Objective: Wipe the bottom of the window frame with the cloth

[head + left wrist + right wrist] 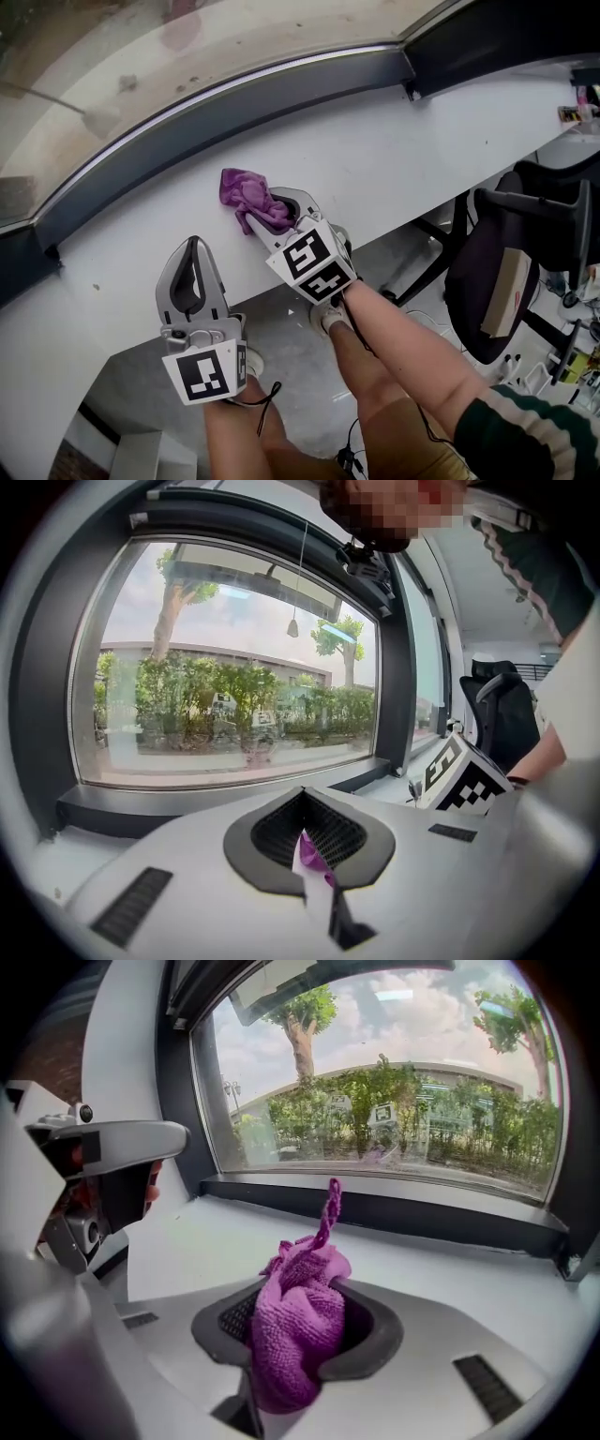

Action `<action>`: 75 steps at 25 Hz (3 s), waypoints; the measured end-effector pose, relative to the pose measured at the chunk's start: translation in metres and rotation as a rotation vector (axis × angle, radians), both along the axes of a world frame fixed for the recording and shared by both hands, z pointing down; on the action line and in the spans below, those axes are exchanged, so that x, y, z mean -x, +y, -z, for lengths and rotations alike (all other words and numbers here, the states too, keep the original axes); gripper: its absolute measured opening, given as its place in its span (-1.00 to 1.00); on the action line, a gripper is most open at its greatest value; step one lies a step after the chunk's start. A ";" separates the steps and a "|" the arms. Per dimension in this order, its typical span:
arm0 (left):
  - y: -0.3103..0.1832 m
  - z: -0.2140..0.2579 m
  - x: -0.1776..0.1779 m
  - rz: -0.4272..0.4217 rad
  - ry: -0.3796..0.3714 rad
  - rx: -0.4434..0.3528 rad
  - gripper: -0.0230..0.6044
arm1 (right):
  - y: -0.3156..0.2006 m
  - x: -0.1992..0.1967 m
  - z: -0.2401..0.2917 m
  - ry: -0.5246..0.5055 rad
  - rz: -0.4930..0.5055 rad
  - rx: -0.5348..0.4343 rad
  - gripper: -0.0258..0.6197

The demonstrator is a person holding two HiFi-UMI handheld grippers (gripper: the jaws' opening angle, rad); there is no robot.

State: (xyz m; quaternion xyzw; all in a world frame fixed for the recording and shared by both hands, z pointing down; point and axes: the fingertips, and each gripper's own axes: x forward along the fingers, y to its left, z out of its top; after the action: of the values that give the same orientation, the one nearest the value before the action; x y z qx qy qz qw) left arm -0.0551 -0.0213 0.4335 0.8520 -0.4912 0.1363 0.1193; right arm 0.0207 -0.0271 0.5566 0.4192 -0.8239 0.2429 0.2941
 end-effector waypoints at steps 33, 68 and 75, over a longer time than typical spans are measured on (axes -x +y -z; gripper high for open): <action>-0.005 -0.004 -0.201 -0.219 0.028 0.014 -0.91 | 0.006 -0.216 -0.006 0.042 -0.234 0.003 -0.46; -0.014 -0.004 -0.308 -0.397 0.040 0.006 -0.91 | 0.011 -0.339 -0.010 0.137 -0.371 0.002 -0.46; -0.004 -0.010 -0.305 -0.413 0.041 0.022 -0.91 | 0.038 -0.337 -0.013 0.121 -0.412 0.025 -0.46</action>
State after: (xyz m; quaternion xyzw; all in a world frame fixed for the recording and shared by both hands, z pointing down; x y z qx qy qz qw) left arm 0.2501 -0.0255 0.4439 0.9358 -0.3021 0.1459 0.1082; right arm 0.3581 0.0112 0.5699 0.5891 -0.6984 0.2824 0.2922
